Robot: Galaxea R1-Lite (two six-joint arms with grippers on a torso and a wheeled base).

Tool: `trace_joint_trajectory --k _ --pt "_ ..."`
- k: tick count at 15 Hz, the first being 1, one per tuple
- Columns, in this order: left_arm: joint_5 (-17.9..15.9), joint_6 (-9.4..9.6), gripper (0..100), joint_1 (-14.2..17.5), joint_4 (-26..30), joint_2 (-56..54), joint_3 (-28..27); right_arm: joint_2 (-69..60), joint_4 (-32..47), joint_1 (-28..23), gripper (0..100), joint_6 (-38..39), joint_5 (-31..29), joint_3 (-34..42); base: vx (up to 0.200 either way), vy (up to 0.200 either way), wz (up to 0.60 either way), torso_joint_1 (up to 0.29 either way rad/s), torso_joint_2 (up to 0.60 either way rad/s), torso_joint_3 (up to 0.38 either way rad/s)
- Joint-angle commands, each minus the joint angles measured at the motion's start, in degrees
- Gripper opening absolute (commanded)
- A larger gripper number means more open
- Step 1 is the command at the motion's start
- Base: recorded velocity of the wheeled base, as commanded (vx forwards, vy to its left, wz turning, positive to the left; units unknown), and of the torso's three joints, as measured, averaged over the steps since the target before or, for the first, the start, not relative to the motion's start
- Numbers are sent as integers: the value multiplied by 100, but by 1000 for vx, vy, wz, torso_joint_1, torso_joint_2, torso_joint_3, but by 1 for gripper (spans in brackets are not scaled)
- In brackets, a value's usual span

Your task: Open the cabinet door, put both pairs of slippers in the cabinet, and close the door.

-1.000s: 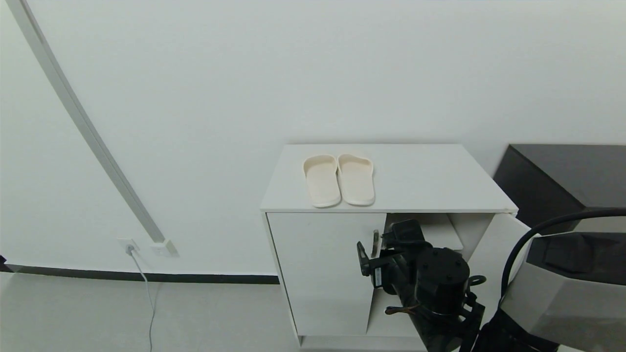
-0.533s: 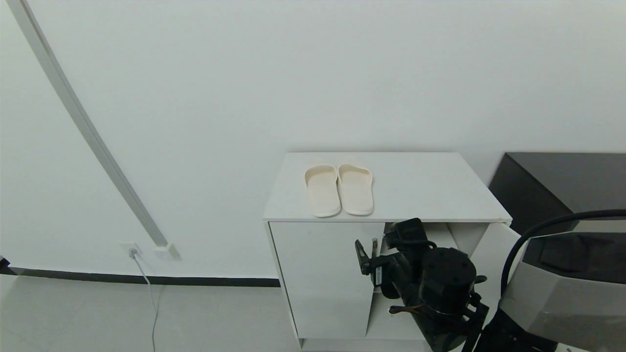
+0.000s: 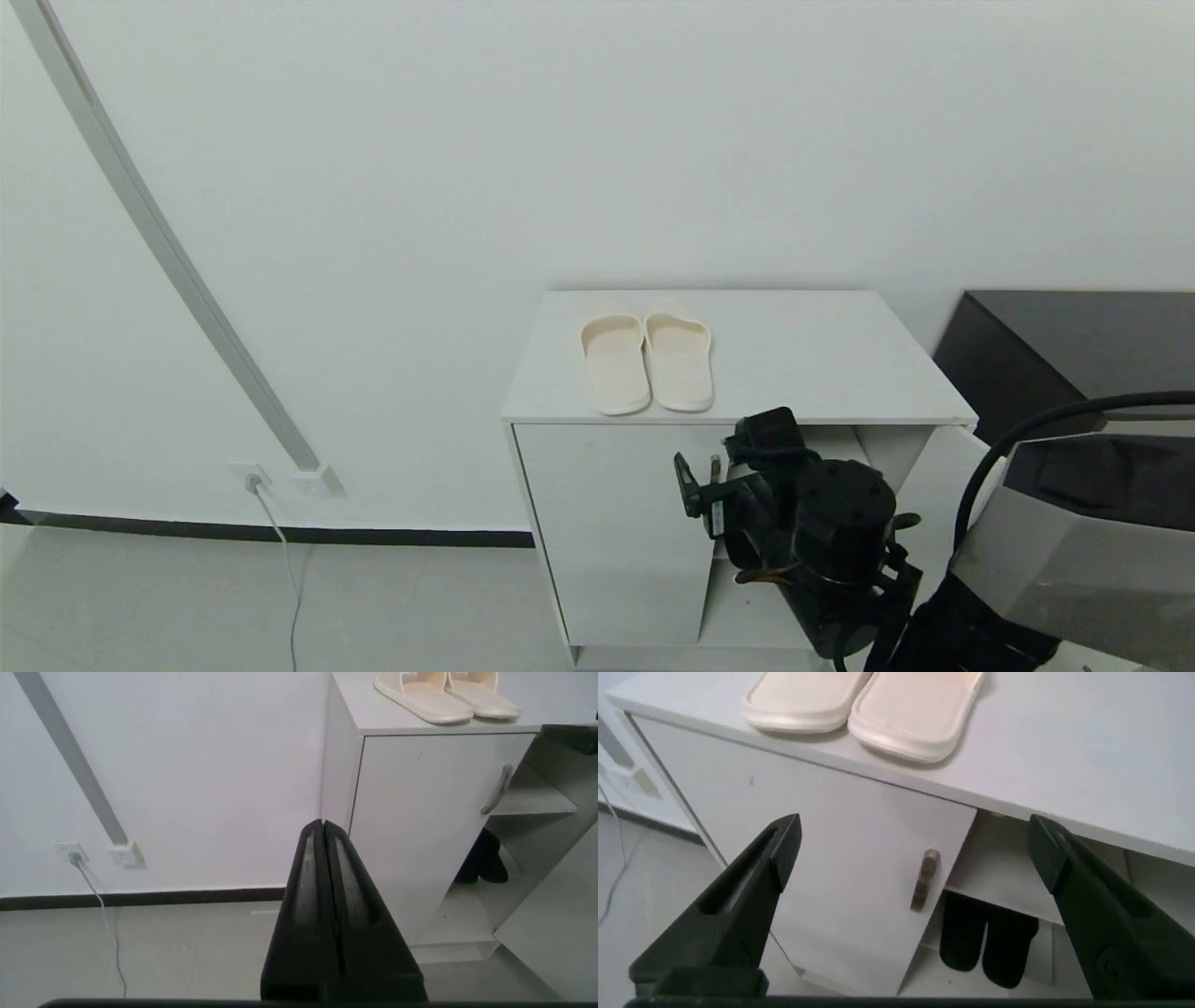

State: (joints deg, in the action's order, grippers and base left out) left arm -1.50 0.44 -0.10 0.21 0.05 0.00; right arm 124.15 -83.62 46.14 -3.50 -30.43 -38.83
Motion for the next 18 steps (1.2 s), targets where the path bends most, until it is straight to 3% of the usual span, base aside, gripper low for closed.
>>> trace_joint_trajectory --k 1,5,6,10,15,18 --pt "1 0 0 1 6 4 0 -435 891 0 100 42 -7 -644 0 0 0 0 0 0" --pt "1 9 0 1 -3 4 0 -1095 2965 0 100 420 -7 -1953 0 0 0 0 0 0" --pt "1 9 0 1 -3 4 0 -1139 3809 -9 100 772 -16 -2437 0 0 0 0 0 0" --pt "-8 18 0 1 -3 4 0 -1103 5567 35 100 1782 -16 -3421 0 0 0 0 0 0" --pt "1 -9 0 1 -3 4 0 -963 5795 97 100 1897 204 -3535 0 0 0 0 0 0" --pt "1 0 0 1 -3 4 0 -840 5778 123 100 1897 213 -3535 200 0 0 -2 -4 5"
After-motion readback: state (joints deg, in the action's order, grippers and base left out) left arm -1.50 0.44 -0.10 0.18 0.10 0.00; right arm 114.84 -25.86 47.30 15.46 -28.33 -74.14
